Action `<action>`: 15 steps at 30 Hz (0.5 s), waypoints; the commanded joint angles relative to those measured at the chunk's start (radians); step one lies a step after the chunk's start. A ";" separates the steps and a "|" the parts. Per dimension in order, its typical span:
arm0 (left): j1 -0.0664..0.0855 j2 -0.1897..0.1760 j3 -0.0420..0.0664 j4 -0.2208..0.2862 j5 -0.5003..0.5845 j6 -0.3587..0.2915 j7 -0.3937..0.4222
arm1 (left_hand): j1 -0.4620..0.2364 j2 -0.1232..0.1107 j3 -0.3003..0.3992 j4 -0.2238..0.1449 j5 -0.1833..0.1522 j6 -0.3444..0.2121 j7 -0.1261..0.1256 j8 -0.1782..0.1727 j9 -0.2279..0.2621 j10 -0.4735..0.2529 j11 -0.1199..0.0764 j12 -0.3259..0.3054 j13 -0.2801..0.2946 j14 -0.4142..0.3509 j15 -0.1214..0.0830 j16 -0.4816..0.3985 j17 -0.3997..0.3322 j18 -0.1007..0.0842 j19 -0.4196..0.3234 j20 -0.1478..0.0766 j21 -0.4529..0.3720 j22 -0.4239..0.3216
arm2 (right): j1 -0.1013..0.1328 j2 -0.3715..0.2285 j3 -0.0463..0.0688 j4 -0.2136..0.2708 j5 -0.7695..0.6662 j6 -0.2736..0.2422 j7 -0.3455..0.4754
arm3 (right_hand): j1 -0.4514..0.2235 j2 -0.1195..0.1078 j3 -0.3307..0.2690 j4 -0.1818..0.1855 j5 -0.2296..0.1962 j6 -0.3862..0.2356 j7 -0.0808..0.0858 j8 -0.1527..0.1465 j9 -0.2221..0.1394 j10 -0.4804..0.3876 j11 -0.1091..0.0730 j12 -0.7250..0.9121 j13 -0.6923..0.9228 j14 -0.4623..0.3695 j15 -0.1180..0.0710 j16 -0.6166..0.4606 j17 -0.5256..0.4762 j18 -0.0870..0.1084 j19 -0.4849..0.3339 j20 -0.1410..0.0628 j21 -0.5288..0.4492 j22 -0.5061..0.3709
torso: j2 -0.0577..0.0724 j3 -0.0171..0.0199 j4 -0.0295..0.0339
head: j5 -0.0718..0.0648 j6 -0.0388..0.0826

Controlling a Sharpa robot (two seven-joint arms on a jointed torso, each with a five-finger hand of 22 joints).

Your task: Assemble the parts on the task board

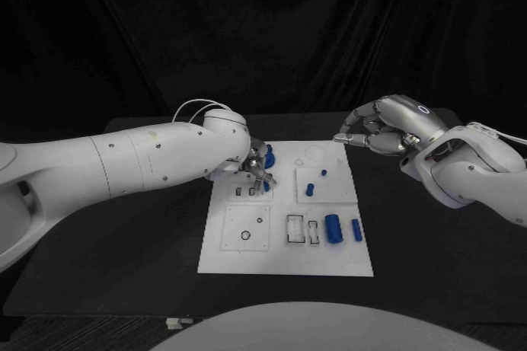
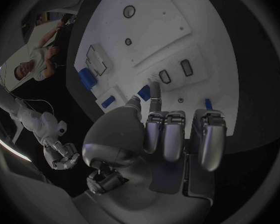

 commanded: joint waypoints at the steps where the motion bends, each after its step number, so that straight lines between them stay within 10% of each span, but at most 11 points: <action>1: -0.002 0.004 0.001 -0.002 0.000 0.009 0.025 | 0.011 0.002 0.000 -0.008 0.006 0.007 0.002 -0.008 -0.001 0.105 0.007 0.003 0.263 0.104 0.006 0.003 0.263 0.005 0.069 0.006 -0.006 0.228 | -0.003 -0.001 0.001 -0.001 -0.001 0.004 -0.013 | 0.007 0.000 -0.003 -0.002 0.002 -0.005 0.000 -0.004 0.001 0.103 -0.004 0.003 0.264 0.069 -0.004 -0.004 0.065 -0.006 0.036 -0.003 -0.004 0.209 | 0.000 -0.0004 0.0003 | -0.002 0.000; 15: -0.004 0.011 0.001 -0.009 0.000 0.012 0.036 | 0.032 -0.003 0.031 -0.041 0.028 0.011 0.001 -0.032 0.001 0.105 0.007 0.003 0.263 0.104 0.006 0.003 0.263 0.006 0.065 0.007 -0.009 0.225 | -0.003 0.001 0.001 -0.004 -0.001 0.012 -0.020 | 0.010 0.004 -0.004 -0.001 0.009 -0.007 0.001 -0.005 0.002 0.103 -0.003 0.003 0.264 0.068 -0.003 -0.006 0.062 -0.005 0.035 -0.002 -0.007 0.208 | 0.000 -0.0007 -0.0004 | -0.003 0.000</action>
